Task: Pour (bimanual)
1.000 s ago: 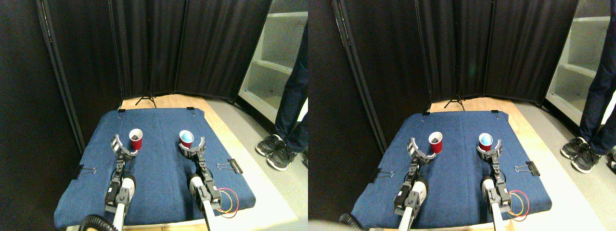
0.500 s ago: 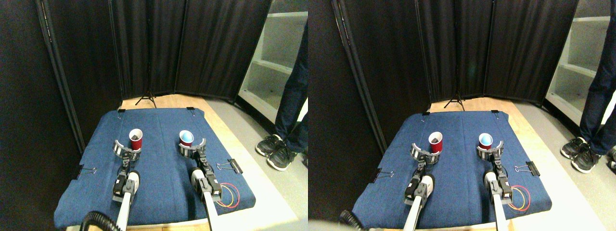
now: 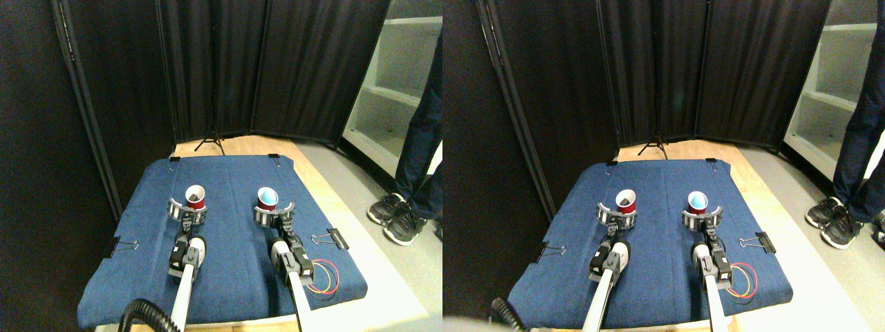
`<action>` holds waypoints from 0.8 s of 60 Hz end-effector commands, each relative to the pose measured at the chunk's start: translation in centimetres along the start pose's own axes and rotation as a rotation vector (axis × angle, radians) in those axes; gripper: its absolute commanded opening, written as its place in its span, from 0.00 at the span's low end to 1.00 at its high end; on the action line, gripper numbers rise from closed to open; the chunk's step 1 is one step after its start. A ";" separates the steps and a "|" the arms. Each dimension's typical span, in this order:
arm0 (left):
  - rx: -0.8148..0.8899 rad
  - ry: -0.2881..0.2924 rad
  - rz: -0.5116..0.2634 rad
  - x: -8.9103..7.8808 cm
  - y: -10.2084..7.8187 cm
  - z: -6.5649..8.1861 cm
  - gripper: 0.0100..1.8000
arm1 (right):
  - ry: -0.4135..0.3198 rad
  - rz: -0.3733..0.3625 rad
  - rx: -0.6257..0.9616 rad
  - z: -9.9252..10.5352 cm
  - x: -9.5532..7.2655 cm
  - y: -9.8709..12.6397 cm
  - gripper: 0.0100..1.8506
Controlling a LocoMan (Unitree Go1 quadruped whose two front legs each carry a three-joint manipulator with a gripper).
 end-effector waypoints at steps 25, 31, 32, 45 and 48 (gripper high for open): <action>-0.083 -0.021 0.033 0.9 0.2 -1.5 0.63 | 0.023 0.036 0.030 -0.2 1.8 -0.1 0.65; -0.091 -0.031 0.046 1.0 0.6 -1.6 0.63 | 0.022 0.032 0.042 -0.2 2.4 -0.2 0.65; -0.090 -0.033 0.046 1.1 0.7 -1.6 0.64 | 0.018 0.032 0.043 -0.2 2.5 -0.2 0.65; -0.097 -0.051 0.054 1.3 1.0 -1.6 0.65 | -0.004 0.019 0.068 -0.1 3.2 -0.6 0.63; -0.097 -0.049 0.060 1.5 1.2 -1.5 0.66 | -0.004 0.020 0.068 -0.1 3.3 -0.7 0.63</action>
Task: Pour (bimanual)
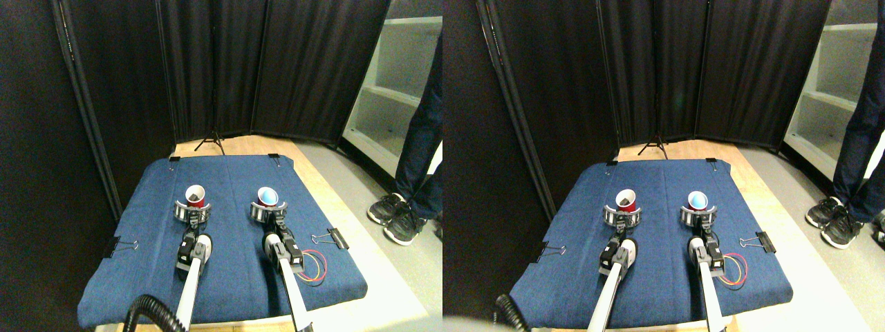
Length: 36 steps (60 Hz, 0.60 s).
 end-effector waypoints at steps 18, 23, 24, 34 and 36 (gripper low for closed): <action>-0.001 0.032 0.038 1.4 0.8 0.1 0.70 | 0.012 0.044 0.010 0.1 0.9 -0.1 0.64; -0.007 0.035 0.045 1.8 0.8 0.1 0.69 | 0.008 0.043 0.019 0.1 1.0 -0.2 0.65; -0.007 0.035 0.045 1.8 0.8 0.1 0.69 | 0.008 0.043 0.019 0.1 1.0 -0.2 0.65; -0.005 0.044 0.053 2.1 0.8 0.2 0.61 | 0.003 0.039 0.014 0.2 1.0 -0.2 0.63; -0.002 0.043 0.056 2.0 0.7 0.2 0.61 | 0.002 0.041 0.014 0.3 1.0 -0.2 0.63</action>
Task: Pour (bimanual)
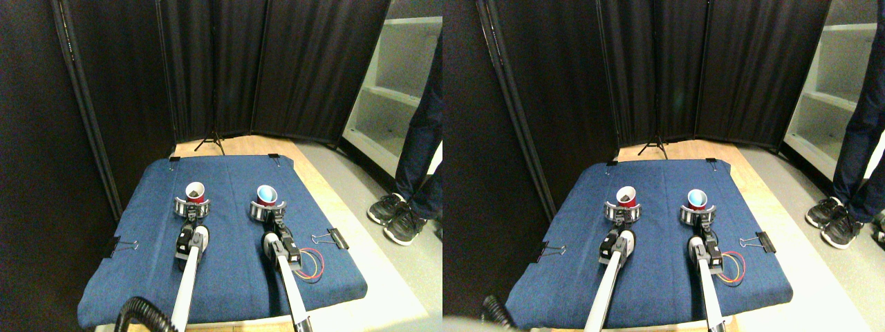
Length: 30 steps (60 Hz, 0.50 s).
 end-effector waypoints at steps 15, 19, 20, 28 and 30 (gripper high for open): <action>0.083 -0.066 0.041 0.2 0.6 -0.2 0.38 | -0.066 0.020 -0.014 0.2 0.5 0.2 0.43; 0.103 -0.121 0.045 0.1 0.4 -0.3 0.18 | -0.107 0.015 -0.034 0.1 0.3 0.3 0.20; 0.113 -0.135 0.048 0.1 0.3 -0.4 0.18 | -0.119 0.013 -0.038 0.0 0.4 0.4 0.17; 0.130 -0.139 0.048 0.0 0.2 -0.3 0.18 | -0.148 0.004 -0.075 0.0 0.3 0.6 0.17; 0.134 -0.135 0.043 -0.1 0.1 -0.2 0.18 | -0.155 0.005 -0.069 0.0 0.2 0.7 0.17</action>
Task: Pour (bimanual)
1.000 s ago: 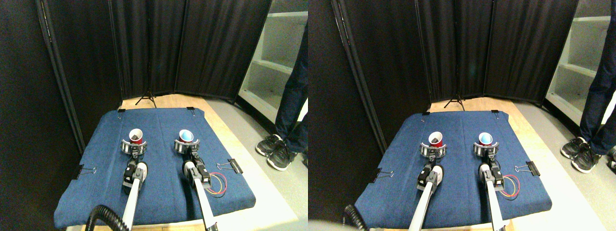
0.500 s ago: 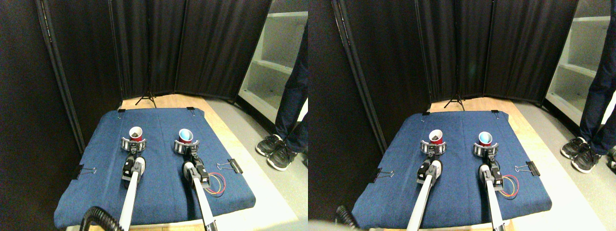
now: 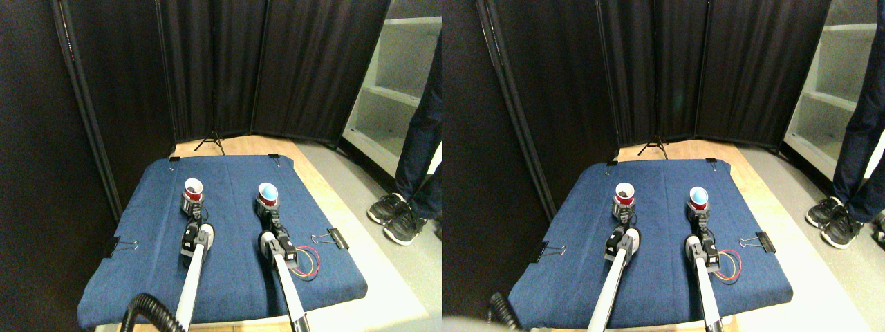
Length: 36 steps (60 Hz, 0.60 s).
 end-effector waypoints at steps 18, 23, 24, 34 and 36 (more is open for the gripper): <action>0.043 0.064 -0.037 -0.6 -0.4 0.7 0.18 | -0.014 0.059 -0.019 -0.2 -0.5 1.6 0.17; 0.026 0.081 -0.048 -1.2 -1.1 0.9 0.18 | 0.001 0.078 -0.028 -0.1 -0.5 1.9 0.17; 0.027 0.092 -0.053 -1.3 -1.3 1.0 0.18 | 0.007 0.085 -0.030 -0.1 -0.5 2.0 0.17; 0.041 0.140 -0.069 -2.1 -2.7 1.1 0.18 | 0.032 0.119 -0.057 -0.3 -0.9 3.7 0.17; 0.043 0.152 -0.075 -2.3 -3.0 1.0 0.18 | 0.043 0.127 -0.065 -0.3 -1.1 4.1 0.17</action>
